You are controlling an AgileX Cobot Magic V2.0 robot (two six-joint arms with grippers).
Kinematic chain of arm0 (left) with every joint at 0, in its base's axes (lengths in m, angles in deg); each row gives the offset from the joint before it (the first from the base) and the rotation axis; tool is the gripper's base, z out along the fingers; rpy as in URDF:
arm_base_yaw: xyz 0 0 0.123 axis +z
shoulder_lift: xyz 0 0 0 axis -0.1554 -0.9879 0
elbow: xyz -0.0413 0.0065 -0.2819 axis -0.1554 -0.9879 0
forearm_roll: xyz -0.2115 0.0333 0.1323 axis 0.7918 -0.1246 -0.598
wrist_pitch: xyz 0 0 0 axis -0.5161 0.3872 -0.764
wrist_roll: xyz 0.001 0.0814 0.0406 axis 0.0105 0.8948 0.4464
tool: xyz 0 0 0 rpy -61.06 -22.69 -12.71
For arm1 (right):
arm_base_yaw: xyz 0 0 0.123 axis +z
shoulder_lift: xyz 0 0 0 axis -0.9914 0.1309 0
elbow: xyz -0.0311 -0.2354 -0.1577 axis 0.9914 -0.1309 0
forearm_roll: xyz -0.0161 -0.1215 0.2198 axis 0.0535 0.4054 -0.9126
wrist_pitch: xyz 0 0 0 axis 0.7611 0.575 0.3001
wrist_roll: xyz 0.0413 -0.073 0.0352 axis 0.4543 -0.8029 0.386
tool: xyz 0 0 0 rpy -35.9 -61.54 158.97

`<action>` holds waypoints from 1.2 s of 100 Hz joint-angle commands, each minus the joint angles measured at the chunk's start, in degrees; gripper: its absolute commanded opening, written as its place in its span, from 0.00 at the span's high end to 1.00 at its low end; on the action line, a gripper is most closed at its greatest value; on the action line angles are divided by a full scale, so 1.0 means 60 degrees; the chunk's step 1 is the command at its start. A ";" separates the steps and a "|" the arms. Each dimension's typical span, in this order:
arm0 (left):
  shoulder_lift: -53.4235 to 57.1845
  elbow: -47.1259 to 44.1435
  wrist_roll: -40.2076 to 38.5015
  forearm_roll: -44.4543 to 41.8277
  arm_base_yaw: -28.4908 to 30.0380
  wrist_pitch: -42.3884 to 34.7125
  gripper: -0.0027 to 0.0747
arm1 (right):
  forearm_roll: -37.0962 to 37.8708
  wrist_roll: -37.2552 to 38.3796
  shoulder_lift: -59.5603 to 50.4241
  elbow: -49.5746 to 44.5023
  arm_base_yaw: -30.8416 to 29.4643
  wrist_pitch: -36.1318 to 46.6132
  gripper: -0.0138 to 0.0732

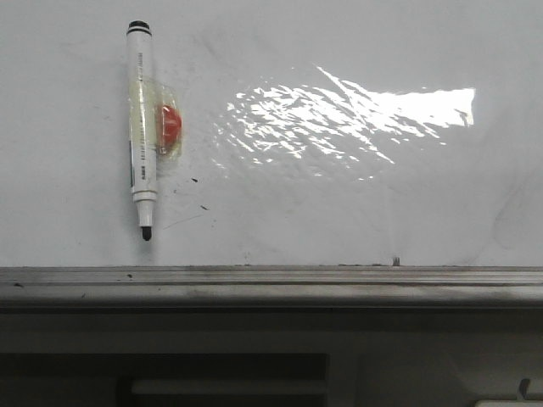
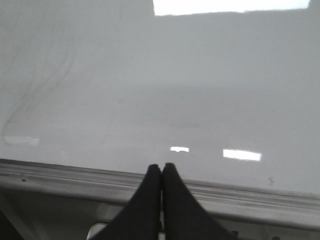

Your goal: Write number 9 on whiteboard

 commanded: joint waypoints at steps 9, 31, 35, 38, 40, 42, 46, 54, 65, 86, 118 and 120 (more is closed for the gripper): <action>0.0228 -0.0170 -0.0110 0.0798 0.0000 -0.1201 0.99 | 0.0410 -0.0111 -0.0151 -0.0269 -0.0033 0.1268 0.91; 0.0228 -0.0170 -0.0118 0.6956 0.0000 -0.3433 0.99 | -0.1635 -0.0086 -0.0151 -0.0269 -0.0033 0.3428 0.91; 0.0228 -0.0170 -0.0118 0.7357 0.0000 -0.3498 0.99 | -0.2084 -0.0086 -0.0151 -0.0269 -0.0033 0.3643 0.91; 0.0228 -0.0170 -0.0118 0.7678 0.0000 -0.3524 0.99 | -0.2234 -0.0086 -0.0151 -0.0269 -0.0033 0.3788 0.91; 0.0228 -0.0152 -0.0118 0.7862 0.0000 -0.3540 0.99 | -0.2278 -0.0086 -0.0151 -0.0269 -0.0033 0.3913 0.91; 0.0228 -0.0151 -0.0118 0.7954 0.0000 -0.3540 0.99 | -0.2280 -0.0086 -0.0151 -0.0269 -0.0033 0.4022 0.91; 0.0228 -0.0151 -0.0118 0.8209 0.0000 -0.3478 0.99 | -0.2386 -0.0086 -0.0151 -0.0269 -0.0033 0.4225 0.91; 0.0228 -0.0151 -0.0118 0.8559 0.0000 -0.3462 0.99 | -0.2771 -0.0086 -0.0151 -0.0200 -0.0033 0.4553 0.91; 0.0228 -0.0053 -0.0096 0.9101 0.0000 -0.3391 0.99 | -0.3021 -0.0086 -0.0151 0.0200 -0.0033 0.4311 0.91; -0.0153 0.0953 0.0197 0.8514 0.0000 -0.2608 0.99 | -0.1987 -0.0086 0.0114 0.2119 -0.0033 0.2039 0.91; -0.3519 0.3561 0.2064 0.6068 0.0000 0.1674 0.99 | -0.0053 -0.0191 0.2424 0.5024 -0.0033 -0.1814 0.91; -0.3774 0.3723 0.2426 0.6122 -0.0020 0.1835 0.99 | -0.0053 -0.0191 0.2568 0.5116 -0.0033 -0.1854 0.91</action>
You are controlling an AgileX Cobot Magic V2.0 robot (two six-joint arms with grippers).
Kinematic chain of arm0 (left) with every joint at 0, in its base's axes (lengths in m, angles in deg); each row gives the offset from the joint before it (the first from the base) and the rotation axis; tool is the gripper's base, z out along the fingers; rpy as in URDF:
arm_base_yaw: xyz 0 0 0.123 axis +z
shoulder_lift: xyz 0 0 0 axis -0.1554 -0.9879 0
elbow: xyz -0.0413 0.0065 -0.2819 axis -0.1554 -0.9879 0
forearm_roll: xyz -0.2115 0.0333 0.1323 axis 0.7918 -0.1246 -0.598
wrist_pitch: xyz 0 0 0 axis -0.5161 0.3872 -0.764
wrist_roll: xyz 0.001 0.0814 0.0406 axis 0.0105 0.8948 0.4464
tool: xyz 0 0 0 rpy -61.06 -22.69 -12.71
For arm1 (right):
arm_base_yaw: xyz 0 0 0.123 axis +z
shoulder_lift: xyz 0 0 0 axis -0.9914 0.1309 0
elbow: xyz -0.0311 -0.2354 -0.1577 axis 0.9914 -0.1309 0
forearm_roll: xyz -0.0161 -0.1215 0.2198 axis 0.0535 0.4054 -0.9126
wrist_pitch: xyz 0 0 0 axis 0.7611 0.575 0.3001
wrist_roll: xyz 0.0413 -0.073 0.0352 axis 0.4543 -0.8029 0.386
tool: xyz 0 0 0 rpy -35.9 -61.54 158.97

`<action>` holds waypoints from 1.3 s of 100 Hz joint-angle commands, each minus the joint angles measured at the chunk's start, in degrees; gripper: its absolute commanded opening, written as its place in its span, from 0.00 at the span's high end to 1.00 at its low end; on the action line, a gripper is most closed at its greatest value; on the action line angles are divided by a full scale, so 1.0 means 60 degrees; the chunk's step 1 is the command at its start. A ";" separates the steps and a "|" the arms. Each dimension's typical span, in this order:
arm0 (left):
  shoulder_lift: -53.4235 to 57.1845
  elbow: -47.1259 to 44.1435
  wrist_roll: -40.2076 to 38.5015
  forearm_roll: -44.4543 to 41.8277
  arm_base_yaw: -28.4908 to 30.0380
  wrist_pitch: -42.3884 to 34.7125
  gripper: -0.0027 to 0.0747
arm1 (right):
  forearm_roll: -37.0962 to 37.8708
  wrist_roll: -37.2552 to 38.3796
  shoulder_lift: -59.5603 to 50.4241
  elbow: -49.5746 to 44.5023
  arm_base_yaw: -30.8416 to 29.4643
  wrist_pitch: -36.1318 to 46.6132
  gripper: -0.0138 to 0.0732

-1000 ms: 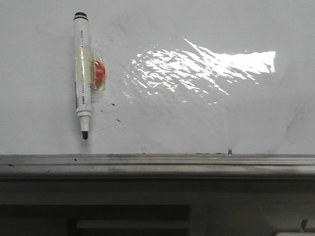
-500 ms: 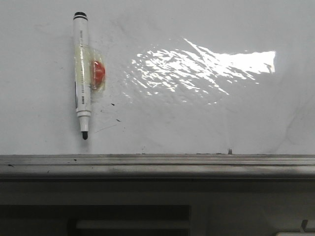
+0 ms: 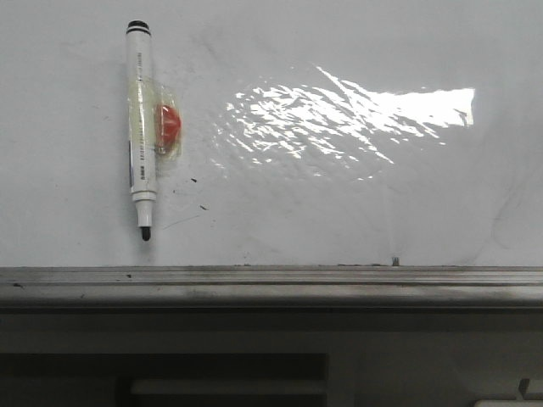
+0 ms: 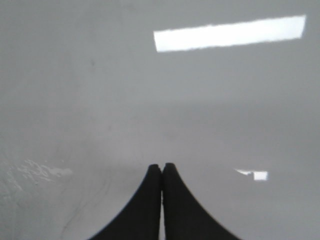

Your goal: Write number 9 on whiteboard

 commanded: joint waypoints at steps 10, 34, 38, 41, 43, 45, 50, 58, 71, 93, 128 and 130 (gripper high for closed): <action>-0.1996 0.1482 0.2566 0.0937 -0.0432 0.0777 0.92 | 0.0313 -0.0189 0.1290 0.1068 -0.0033 0.0063 0.90; -0.4047 0.2006 0.4989 0.4570 -0.1954 0.1106 0.42 | -0.0440 -0.0863 0.1952 0.1360 0.0075 -0.0199 0.54; -0.4386 0.2006 0.5214 0.4971 -0.2257 0.1106 0.43 | -0.0590 -0.0872 0.1968 0.1384 0.0159 -0.0173 0.45; -0.4739 0.2006 0.5482 0.5182 -0.2462 0.1106 0.43 | -0.0626 -0.0872 0.1992 0.1426 0.0244 -0.0173 0.42; -0.4884 0.2006 0.5592 0.5306 -0.2617 0.1106 0.44 | -0.0645 -0.0872 0.2012 0.1428 0.0296 -0.0197 0.40; -0.5094 0.2006 0.5660 0.5428 -0.2777 0.1106 0.45 | -0.0645 -0.0872 0.2030 0.1441 0.0353 -0.0197 0.38; -0.5546 0.2013 0.5960 0.5697 -0.3156 0.0989 0.47 | -0.0645 -0.0872 0.2028 0.1441 0.0449 -0.0215 0.38; -0.6316 0.2013 0.6028 0.5845 -0.3854 0.0364 0.47 | -0.0645 -0.0872 0.2028 0.1441 0.0556 -0.0215 0.38; -0.7196 0.2013 0.6028 0.6107 -0.4824 -0.0957 0.47 | -0.0645 -0.0872 0.2028 0.1441 0.0597 -0.0215 0.38; -0.8072 0.2515 0.6028 0.6276 -0.6003 -0.1881 0.47 | -0.0664 -0.0872 0.2028 0.1441 0.0597 -0.0215 0.38; -0.8947 0.2961 0.6028 0.6435 -0.6121 -0.2733 0.68 | -0.0774 -0.0872 0.2028 0.1441 0.0597 -0.0215 0.38; -0.8974 0.2961 0.6028 0.6435 -0.6102 -0.2693 0.75 | -0.0818 -0.0872 0.2028 0.1441 0.0597 -0.0215 0.38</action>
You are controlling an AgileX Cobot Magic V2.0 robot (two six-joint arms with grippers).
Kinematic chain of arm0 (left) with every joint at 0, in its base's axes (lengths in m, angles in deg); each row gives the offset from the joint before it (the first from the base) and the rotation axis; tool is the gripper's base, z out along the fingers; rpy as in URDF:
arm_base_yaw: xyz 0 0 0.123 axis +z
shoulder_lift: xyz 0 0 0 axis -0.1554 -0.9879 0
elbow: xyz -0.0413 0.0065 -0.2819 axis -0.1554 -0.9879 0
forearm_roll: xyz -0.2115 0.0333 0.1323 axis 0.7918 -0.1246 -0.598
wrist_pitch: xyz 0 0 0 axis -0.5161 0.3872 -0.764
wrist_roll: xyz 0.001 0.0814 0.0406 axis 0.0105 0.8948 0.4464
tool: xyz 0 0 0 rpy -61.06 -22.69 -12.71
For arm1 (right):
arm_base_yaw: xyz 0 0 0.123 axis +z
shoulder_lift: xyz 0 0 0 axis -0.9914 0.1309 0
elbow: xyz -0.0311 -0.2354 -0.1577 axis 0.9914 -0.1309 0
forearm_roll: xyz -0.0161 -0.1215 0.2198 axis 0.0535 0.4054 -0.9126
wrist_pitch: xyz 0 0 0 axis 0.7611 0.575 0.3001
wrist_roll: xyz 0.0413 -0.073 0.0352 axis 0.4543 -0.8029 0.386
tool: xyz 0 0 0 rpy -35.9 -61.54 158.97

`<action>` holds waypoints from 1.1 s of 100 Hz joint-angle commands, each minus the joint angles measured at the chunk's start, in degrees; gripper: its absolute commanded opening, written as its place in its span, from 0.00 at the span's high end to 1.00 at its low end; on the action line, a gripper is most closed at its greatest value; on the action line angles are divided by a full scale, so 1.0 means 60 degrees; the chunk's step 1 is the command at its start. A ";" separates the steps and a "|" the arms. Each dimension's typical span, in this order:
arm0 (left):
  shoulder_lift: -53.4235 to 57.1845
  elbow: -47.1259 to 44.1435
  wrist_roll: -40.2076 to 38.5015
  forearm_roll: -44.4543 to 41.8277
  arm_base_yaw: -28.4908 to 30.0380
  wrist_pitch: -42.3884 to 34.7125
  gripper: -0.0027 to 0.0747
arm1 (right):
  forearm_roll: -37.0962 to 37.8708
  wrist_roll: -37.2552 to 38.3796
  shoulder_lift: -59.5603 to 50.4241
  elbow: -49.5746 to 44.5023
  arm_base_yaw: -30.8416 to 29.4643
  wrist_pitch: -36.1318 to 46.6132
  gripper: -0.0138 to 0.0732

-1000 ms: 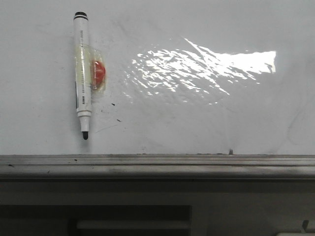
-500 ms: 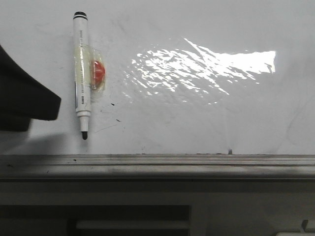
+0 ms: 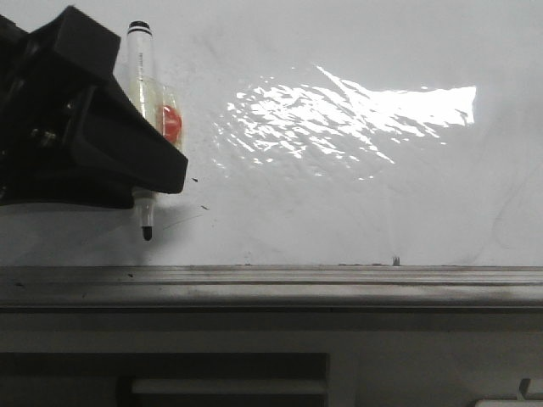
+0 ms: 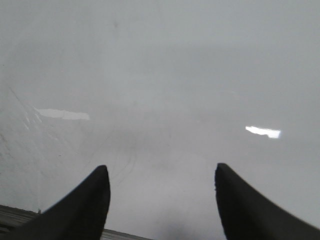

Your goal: Write number 9 on whiteboard

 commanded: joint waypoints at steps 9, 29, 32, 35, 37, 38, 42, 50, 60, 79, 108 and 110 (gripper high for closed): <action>-0.0219 0.0244 0.0015 0.0128 0.0046 -0.0847 0.99 | -0.0381 -0.0181 0.0162 0.0337 0.0023 0.0640 0.38; 0.0231 0.0559 0.1795 -0.1160 0.0046 0.1212 0.99 | -0.4038 -0.3951 0.0375 0.0683 0.0332 0.0055 0.38; 0.0300 0.0696 0.2106 -0.1784 0.0046 0.1766 0.99 | -0.4968 -0.4992 0.0515 0.0791 0.0426 -0.0289 0.38; 0.0376 0.0790 0.2297 -0.2216 0.0028 0.2170 0.99 | -0.5475 -0.5830 0.0655 0.0876 0.0473 -0.0606 0.38; 0.0400 0.0886 0.2433 -0.2654 0.0008 0.2442 0.99 | -0.5965 -0.6441 0.0773 0.0939 0.0542 -0.0781 0.38; 0.0422 0.0949 0.2508 -0.2953 -0.0030 0.2611 0.99 | -0.6266 -0.6638 0.0818 0.0958 0.0547 -0.0952 0.38; 0.0441 0.1104 0.2596 -0.3734 -0.0121 0.2916 0.99 | -0.6987 -0.7720 0.1099 0.1074 0.0620 -0.1468 0.38; 0.0441 0.1379 0.2917 -0.5610 -0.0490 0.3219 0.99 | -0.8323 -0.9291 0.1686 0.1215 0.0719 -0.2194 0.38; 0.0441 0.1521 0.3235 -0.7558 -0.1122 0.3119 0.99 | -0.9493 -1.1001 0.2487 0.1301 0.0782 -0.2683 0.38; 0.0441 0.1572 0.3236 -0.8359 -0.1753 0.2260 0.99 | -1.0445 -1.3112 0.3340 0.1301 0.1459 -0.2785 0.38; 0.0441 0.1572 0.3236 -0.8321 -0.1753 0.1661 0.99 | -1.0427 -1.3536 0.4341 0.1301 0.3574 -0.0745 0.38; 0.0441 0.1572 0.3236 -0.8321 -0.1753 0.1661 0.99 | -1.0427 -1.3536 0.4451 0.1301 0.3777 -0.0502 0.38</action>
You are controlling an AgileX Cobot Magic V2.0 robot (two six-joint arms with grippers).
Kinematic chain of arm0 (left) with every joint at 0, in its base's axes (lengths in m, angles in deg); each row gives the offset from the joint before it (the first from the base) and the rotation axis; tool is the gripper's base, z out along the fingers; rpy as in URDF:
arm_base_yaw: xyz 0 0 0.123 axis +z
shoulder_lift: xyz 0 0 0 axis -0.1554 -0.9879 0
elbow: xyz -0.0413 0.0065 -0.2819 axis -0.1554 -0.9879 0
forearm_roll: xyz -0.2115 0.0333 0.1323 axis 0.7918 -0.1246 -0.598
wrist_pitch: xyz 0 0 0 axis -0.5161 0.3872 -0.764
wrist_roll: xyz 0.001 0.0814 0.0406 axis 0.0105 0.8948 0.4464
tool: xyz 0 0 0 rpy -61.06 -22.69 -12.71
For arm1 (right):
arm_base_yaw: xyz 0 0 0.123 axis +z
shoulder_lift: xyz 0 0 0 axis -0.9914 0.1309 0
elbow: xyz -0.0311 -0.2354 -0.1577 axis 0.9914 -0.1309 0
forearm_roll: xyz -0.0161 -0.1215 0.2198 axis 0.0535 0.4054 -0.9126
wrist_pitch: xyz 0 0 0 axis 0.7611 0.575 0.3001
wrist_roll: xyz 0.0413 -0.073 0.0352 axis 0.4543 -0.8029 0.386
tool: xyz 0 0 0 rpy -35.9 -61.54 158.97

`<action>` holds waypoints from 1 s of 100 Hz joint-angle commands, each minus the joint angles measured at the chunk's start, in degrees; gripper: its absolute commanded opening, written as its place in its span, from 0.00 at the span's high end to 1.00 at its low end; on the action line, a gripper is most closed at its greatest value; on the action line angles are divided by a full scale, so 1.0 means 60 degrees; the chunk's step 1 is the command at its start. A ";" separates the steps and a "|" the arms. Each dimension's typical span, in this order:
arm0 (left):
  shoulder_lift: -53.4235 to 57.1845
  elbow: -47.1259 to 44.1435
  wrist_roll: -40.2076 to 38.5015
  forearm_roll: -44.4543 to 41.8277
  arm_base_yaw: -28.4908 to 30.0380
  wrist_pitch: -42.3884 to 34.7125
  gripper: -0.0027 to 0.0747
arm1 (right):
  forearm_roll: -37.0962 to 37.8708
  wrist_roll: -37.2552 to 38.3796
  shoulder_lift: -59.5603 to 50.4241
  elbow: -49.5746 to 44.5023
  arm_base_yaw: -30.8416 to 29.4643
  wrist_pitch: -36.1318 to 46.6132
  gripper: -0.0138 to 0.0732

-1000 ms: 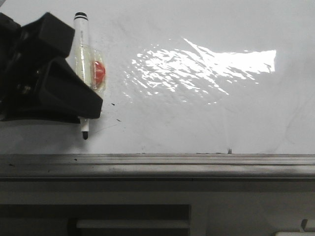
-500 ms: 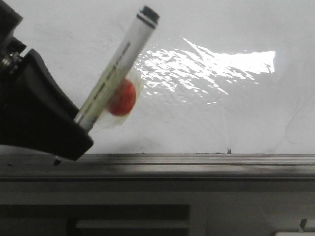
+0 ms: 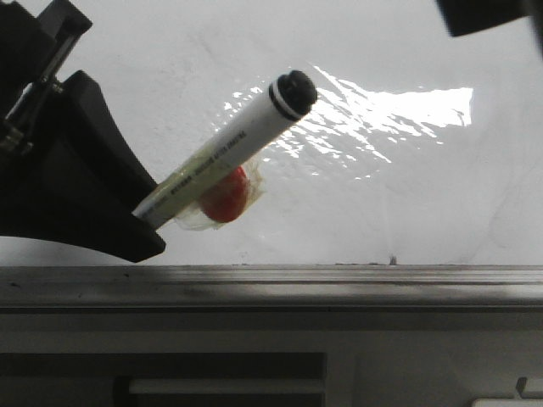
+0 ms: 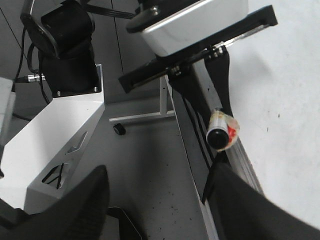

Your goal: Write number 9 on whiteboard

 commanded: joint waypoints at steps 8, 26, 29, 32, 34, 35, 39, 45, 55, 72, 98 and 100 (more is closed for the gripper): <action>0.0214 0.0322 -0.0024 0.0190 -0.0089 -0.0503 0.99 | -0.0550 -0.0190 0.0803 0.0336 0.1403 0.2079 0.38; 0.0214 0.0322 -0.0024 0.0304 -0.0089 -0.0503 0.99 | -0.0550 -0.0190 0.1881 0.0336 0.3007 0.4888 0.38; 0.0214 0.0322 -0.0024 0.0304 -0.0089 -0.0503 0.99 | -0.0550 -0.0190 0.2036 0.0336 0.3163 0.5228 0.38; 0.0214 0.0322 -0.0024 0.0330 -0.0089 -0.0503 0.99 | -0.0550 -0.0190 0.2223 0.0336 0.3316 0.5514 0.38; 0.0214 0.0322 -0.0024 0.0351 -0.0089 -0.0503 0.99 | -0.0550 -0.0190 0.2292 0.0336 0.3386 0.5679 0.38; 0.0214 0.0322 -0.0024 0.0352 -0.0089 -0.0503 0.99 | -0.0550 -0.0190 0.2359 0.0336 0.3404 0.5770 0.38; 0.0214 0.0322 -0.0024 0.0366 -0.0089 -0.0486 0.99 | -0.0550 -0.0190 0.2537 0.0336 0.3473 0.5909 0.38; 0.0214 0.0322 -0.0024 0.0366 -0.0089 -0.0444 0.99 | -0.0550 -0.0190 0.2722 0.0336 0.3493 0.5932 0.38; 0.0214 0.0322 -0.0024 0.0366 -0.0089 -0.0401 0.99 | -0.0550 -0.0190 0.2925 0.0336 0.3493 0.5975 0.38; 0.0273 0.0322 -0.0024 0.0481 -0.0089 -0.0311 0.99 | -0.0550 -0.0190 0.3021 0.0336 0.3493 0.6362 0.38; 0.0330 0.0322 -0.0024 0.0589 -0.0089 -0.0311 0.99 | -0.0550 -0.0190 0.3078 0.0336 0.3493 0.6111 0.55; 0.0330 0.0322 -0.0024 0.0613 -0.0089 -0.0311 0.99 | -0.0550 -0.0190 0.3095 0.0336 0.3493 0.6100 0.58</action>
